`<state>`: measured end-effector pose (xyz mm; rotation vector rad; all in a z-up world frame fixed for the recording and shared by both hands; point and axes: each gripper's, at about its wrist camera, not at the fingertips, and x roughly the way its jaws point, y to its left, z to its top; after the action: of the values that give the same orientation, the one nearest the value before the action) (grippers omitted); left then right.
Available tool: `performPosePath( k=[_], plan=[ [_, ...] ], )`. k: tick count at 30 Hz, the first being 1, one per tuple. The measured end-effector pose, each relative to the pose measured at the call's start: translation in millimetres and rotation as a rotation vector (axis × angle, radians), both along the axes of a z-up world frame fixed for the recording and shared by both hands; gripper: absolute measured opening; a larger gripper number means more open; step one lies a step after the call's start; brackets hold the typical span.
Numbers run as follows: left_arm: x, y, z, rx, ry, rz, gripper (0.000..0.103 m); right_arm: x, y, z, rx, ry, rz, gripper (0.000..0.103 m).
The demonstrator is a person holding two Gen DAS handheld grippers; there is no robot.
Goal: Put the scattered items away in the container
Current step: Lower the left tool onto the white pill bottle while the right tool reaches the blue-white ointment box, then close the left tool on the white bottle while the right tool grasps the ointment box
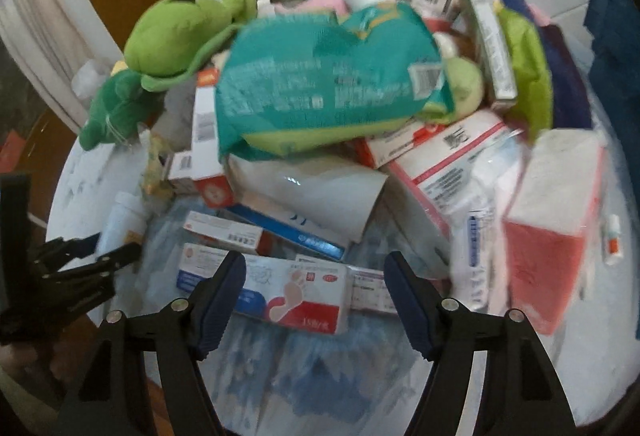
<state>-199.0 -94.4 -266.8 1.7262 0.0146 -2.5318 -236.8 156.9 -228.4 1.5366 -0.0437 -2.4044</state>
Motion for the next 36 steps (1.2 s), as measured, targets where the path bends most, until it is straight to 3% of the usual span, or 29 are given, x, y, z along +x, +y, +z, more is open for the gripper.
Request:
performPosePath(
  k=[3,11,17,20,22,25,26,27,30,33,36],
  plan=[
    [13.5,0.0,3.5,-0.001,-0.001,-0.009,0.046,9.9,-11.2,-13.9,-0.004,-0.055,0.031,0.06],
    [43.3,6.9,3.1,0.013,-0.013,-0.066,0.046,57.2,-36.6,-20.5,-0.042,-0.141,0.082,0.06],
    [43.4,7.4,4.9,0.026,-0.018,-0.053,0.046,53.1,-44.3,-0.5,0.032,-0.055,0.121,0.069],
    [41.4,10.8,2.1,0.022,-0.023,-0.041,0.046,46.5,-54.0,-4.4,0.066,-0.05,0.17,0.072],
    [40.6,13.3,0.0,0.023,-0.024,-0.028,0.046,43.2,-60.1,-10.4,0.076,-0.057,0.204,0.083],
    [41.6,19.0,2.2,0.018,-0.017,-0.022,0.046,39.9,-71.0,-21.4,0.091,-0.066,0.246,0.084],
    [41.9,20.9,3.0,0.015,-0.014,-0.02,0.046,38.9,-74.8,-25.2,0.093,-0.07,0.26,0.081],
    [42.2,23.4,3.9,0.008,-0.012,-0.019,0.046,38.2,-78.4,-29.0,0.097,-0.074,0.273,0.066],
    [42.7,29.4,7.4,0.007,-0.008,-0.018,0.046,40.7,-82.8,-31.3,0.118,-0.062,0.288,0.051],
    [50.2,34.0,11.5,0.009,0.011,-0.022,0.046,40.4,-80.3,-27.2,0.079,-0.066,0.276,0.043],
    [58.2,35.2,25.8,0.009,0.042,-0.027,0.045,43.9,-73.6,-15.6,0.053,-0.042,0.264,0.043]
  ],
)
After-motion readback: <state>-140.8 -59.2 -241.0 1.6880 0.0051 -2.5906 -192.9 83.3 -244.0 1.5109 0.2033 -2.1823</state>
